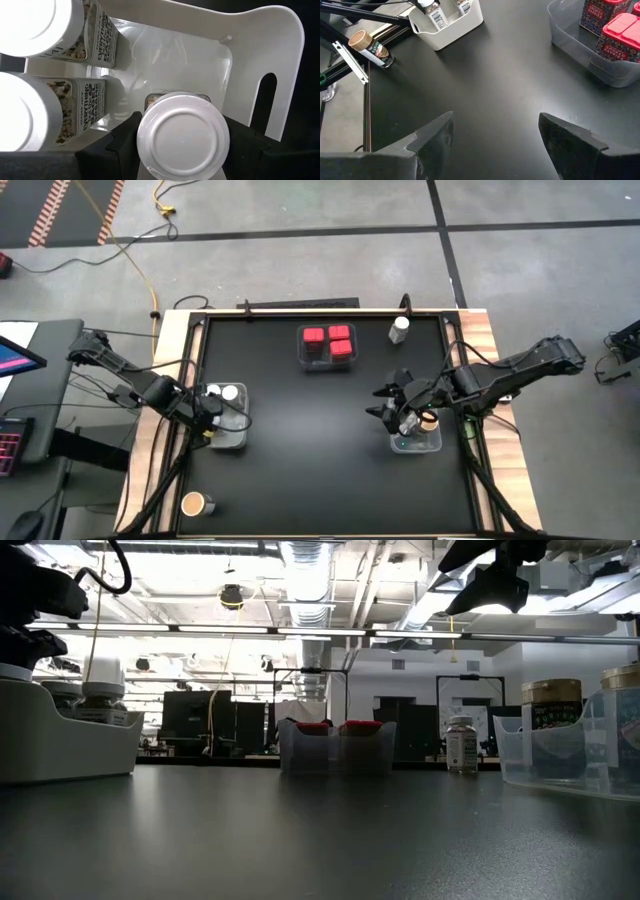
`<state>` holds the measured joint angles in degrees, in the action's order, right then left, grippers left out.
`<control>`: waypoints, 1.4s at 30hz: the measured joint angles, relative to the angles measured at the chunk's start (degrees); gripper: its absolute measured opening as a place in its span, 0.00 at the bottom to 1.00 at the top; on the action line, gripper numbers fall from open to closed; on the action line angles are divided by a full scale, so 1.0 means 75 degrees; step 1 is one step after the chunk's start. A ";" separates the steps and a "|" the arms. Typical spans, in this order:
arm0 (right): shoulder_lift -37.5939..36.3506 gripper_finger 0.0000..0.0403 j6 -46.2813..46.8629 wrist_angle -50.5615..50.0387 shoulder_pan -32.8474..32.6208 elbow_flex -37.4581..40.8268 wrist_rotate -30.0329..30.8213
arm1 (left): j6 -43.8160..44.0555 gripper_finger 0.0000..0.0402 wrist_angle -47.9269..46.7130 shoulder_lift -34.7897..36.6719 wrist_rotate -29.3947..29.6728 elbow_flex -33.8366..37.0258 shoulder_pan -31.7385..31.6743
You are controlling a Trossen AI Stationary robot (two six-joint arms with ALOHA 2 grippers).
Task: Sort spices by type
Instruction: Put the bottom white seasoning bottle into the white bin
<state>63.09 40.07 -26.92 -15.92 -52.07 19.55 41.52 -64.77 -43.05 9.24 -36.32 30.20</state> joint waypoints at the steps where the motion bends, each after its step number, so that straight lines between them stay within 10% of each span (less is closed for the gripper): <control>1: 0.0000 0.78 0.0000 0.0000 0.0000 0.0000 0.0001 | 0.0000 0.52 0.0002 0.0000 0.0000 0.0003 0.0000; 42: 0.0000 0.78 -0.0026 -0.0003 0.0000 0.0000 0.0001 | 0.0676 0.59 -0.0903 -0.0012 0.0029 -0.0836 -0.0001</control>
<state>63.09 39.88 -26.94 -15.92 -52.07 19.55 46.59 -71.55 -43.13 9.45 -42.59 30.19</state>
